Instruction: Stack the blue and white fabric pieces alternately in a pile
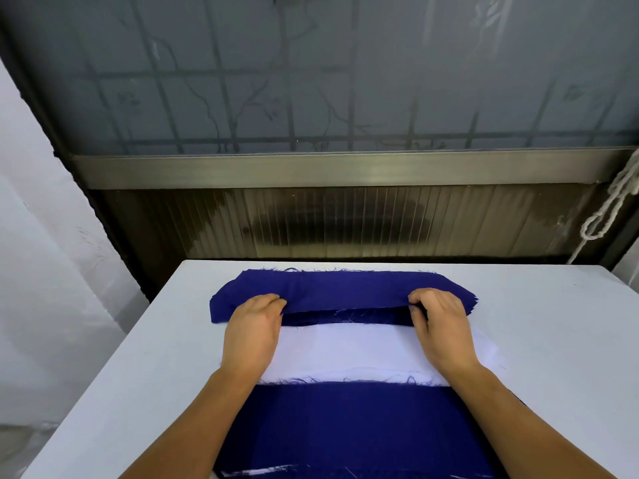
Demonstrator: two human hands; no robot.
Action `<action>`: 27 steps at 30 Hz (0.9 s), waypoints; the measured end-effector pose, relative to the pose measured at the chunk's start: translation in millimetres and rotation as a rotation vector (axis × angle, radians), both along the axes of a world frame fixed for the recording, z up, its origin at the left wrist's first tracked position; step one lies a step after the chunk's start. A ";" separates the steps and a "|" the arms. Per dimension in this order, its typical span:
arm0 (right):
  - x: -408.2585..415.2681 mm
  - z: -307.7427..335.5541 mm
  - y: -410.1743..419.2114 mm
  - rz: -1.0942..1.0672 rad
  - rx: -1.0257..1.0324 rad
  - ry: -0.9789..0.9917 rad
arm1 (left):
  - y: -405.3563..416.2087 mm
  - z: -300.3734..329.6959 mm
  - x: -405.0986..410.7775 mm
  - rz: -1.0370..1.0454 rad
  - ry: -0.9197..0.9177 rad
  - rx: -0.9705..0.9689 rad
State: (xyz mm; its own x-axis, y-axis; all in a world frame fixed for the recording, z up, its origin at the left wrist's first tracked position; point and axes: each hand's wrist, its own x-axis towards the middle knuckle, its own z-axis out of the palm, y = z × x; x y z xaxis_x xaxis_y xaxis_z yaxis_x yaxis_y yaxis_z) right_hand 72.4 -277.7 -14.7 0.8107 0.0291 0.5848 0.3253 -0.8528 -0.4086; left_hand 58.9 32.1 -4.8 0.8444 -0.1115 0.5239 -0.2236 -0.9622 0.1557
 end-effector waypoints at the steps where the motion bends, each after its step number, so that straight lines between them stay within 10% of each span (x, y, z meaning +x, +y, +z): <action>1: -4.9 5.4 -0.2 0.001 -0.034 0.007 | 3.8 2.8 -5.3 -0.013 -0.031 0.002; 7: -70.2 33.7 -14.3 0.028 -0.136 0.229 | 27.4 8.4 -63.1 -0.155 -0.098 -0.075; 18: -137.2 72.4 -44.6 0.244 -0.045 0.772 | 53.7 33.1 -118.9 -0.406 0.405 -0.196; 27: -112.1 83.7 -27.2 0.018 -0.125 0.038 | 42.7 57.9 -94.2 -0.159 0.044 -0.297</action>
